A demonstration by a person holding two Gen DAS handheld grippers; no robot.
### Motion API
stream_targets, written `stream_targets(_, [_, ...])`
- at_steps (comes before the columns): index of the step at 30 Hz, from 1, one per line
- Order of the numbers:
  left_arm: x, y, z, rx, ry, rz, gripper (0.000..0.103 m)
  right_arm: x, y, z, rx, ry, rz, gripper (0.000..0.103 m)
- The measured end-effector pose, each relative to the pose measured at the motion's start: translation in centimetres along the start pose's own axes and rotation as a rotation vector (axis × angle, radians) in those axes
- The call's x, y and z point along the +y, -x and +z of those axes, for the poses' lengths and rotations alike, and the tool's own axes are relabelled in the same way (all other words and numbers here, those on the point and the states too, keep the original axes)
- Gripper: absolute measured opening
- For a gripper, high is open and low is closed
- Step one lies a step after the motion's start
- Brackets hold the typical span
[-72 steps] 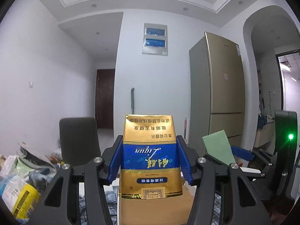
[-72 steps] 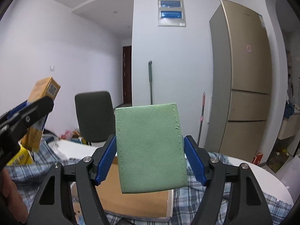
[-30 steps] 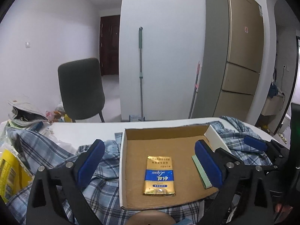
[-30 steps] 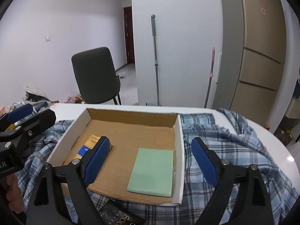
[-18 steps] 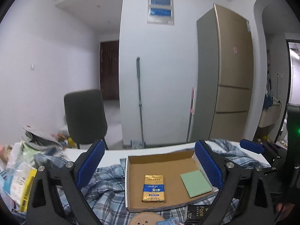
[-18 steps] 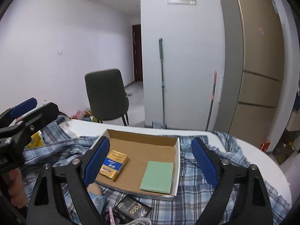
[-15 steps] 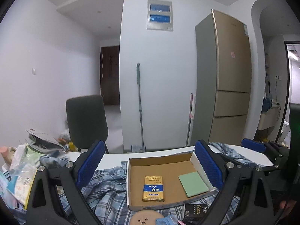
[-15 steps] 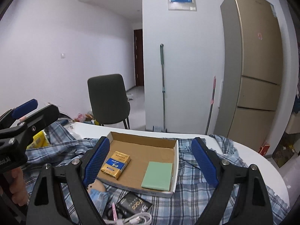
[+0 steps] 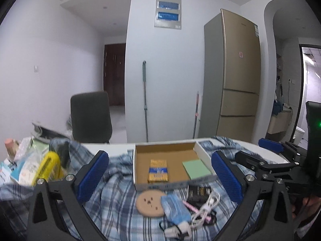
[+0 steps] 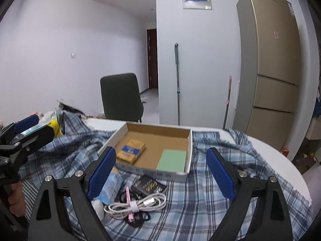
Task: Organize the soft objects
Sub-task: 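Grasp the white plush toy with the right tool and lift it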
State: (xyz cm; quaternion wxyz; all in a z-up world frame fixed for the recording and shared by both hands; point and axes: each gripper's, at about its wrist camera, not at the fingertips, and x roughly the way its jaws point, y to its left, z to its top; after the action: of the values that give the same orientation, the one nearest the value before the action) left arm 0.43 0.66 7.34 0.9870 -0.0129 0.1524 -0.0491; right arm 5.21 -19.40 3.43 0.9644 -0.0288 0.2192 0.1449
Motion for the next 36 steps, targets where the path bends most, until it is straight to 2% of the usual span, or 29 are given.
stream_targets(7, [0.9, -0.4, -2.7, 0.072, 0.021, -0.009, 0.103, 0.5, -2.4, -2.4, 0.126, 0.003, 0.026, 0.091])
stream_targets(11, [1.8, -1.2, -3.2, 0.118, 0.045, -0.011, 0.103, 1.2, -3.2, -3.3, 0.201, -0.006, 0.078, 0.091])
stream_targets(12, [2.0, -1.2, -3.3, 0.127, 0.048, -0.012, 0.103, 1.5, -3.4, -3.6, 0.221, -0.003, 0.101, 0.089])
stream_targets(13, [2.0, -1.1, -3.4, 0.139, 0.043, -0.006, 0.103, 1.9, -3.7, -3.7, 0.243, 0.000, 0.128, 0.081])
stream_targets(20, [3.9, 0.4, -5.1, 0.180, 0.039, 0.006, 0.103, 5.2, -5.1, -5.3, 0.340, 0.055, 0.210, 0.062])
stream_targets(24, [4.6, 1.0, -5.8, 0.154, 0.057, 0.012, 0.103, 6.8, -5.6, -6.5, 0.395, 0.084, 0.279, 0.043])
stream_targets(28, [5.0, 1.1, -6.0, 0.129, 0.059, 0.014, 0.103, 8.3, -5.6, -7.5, 0.410, 0.130, 0.311, 0.035])
stream_targets(35, [5.4, 0.8, -6.4, 0.141, 0.066, 0.008, 0.103, 9.0, -6.4, -8.5, 0.451, 0.142, 0.333, 0.033])
stream_targets(36, [5.4, 0.8, -6.4, 0.140, 0.066, 0.006, 0.103, 9.0, -6.6, -8.6, 0.459, 0.142, 0.331, 0.029])
